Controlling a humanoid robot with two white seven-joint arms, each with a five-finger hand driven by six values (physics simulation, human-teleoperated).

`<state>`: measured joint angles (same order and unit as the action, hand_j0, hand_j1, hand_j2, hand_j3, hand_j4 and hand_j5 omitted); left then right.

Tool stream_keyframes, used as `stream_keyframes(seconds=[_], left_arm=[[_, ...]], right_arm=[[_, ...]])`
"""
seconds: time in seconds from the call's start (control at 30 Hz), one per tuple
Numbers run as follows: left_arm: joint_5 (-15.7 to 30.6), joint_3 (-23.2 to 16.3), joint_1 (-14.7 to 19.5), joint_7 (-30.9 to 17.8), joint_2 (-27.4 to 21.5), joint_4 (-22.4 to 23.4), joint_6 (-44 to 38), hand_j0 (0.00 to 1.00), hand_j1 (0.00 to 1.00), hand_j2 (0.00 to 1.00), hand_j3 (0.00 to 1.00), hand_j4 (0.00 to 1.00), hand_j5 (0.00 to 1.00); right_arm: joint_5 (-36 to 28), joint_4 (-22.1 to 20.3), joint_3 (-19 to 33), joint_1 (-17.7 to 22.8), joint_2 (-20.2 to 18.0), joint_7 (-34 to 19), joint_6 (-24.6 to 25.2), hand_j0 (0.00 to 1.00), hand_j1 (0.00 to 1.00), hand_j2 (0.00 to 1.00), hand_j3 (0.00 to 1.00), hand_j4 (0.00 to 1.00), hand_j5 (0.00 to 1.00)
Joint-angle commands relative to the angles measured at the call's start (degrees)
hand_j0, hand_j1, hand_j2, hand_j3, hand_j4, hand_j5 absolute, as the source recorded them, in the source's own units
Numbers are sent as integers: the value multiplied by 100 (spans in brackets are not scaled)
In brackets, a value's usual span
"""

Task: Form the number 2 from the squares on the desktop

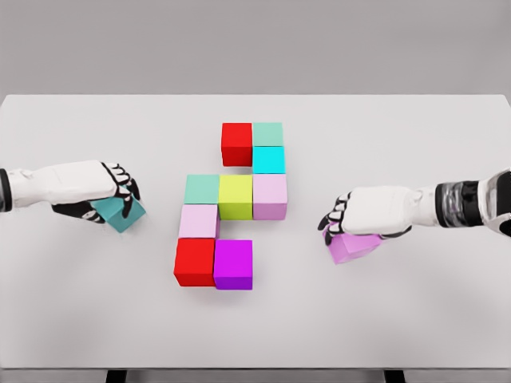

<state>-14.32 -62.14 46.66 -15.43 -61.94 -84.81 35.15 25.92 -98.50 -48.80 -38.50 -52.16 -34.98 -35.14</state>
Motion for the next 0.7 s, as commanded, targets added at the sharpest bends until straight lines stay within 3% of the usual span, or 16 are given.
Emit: stream_keyframes(seconds=[0.0, 0.1, 0.2, 0.27, 0.33, 0.43, 0.53, 0.6, 0.67], left_arm=[[149, 18, -9, 13, 50, 227, -15, 35, 35, 35, 35, 35, 35], [140, 18, 194, -48, 578, 684, -15, 34, 34, 34, 34, 34, 34], [131, 9, 229, -57, 991, 746, -887, 34, 34, 34, 34, 34, 34], [131, 9, 326, -57, 1114, 825, -1142, 34, 34, 34, 34, 34, 34], [140, 9, 405, -57, 1184, 843, -1493, 34, 34, 34, 34, 34, 34], [131, 9, 668, -293, 1474, 852, -1993, 34, 34, 34, 34, 34, 34], [131, 9, 774, -329, 1852, 1141, -2293, 34, 34, 34, 34, 34, 34], [140, 9, 888, -338, 2028, 1379, -2320, 34, 34, 34, 34, 34, 34], [184, 9, 985, -347, 2142, 1458, -2723, 35, 35, 35, 35, 35, 35]], right_arm=[[-34, -178, -94, 0, 127, -2, 14, 74, 74, 74, 74, 74, 74], [-34, -213, -130, -9, 312, -2, 14, 77, 77, 77, 77, 77, 77], [-43, -213, -130, -88, 426, -2, 14, 79, 79, 79, 79, 79, 79], [-148, -213, -138, -149, 488, -2, 14, 84, 84, 84, 84, 84, 84], [-184, -213, -138, -211, 584, -2, 14, 95, 95, 95, 95, 95, 95], [-184, -213, -411, -448, 752, -2, 14, 100, 100, 100, 100, 100, 100], [-236, -204, -367, -554, 690, -2, 14, 100, 100, 100, 100, 100, 100], [-605, -160, -227, -747, 550, -2, 14, 100, 100, 100, 100, 100, 100], [-799, -134, 222, -694, 67, -2, 14, 100, 100, 100, 100, 100, 100]])
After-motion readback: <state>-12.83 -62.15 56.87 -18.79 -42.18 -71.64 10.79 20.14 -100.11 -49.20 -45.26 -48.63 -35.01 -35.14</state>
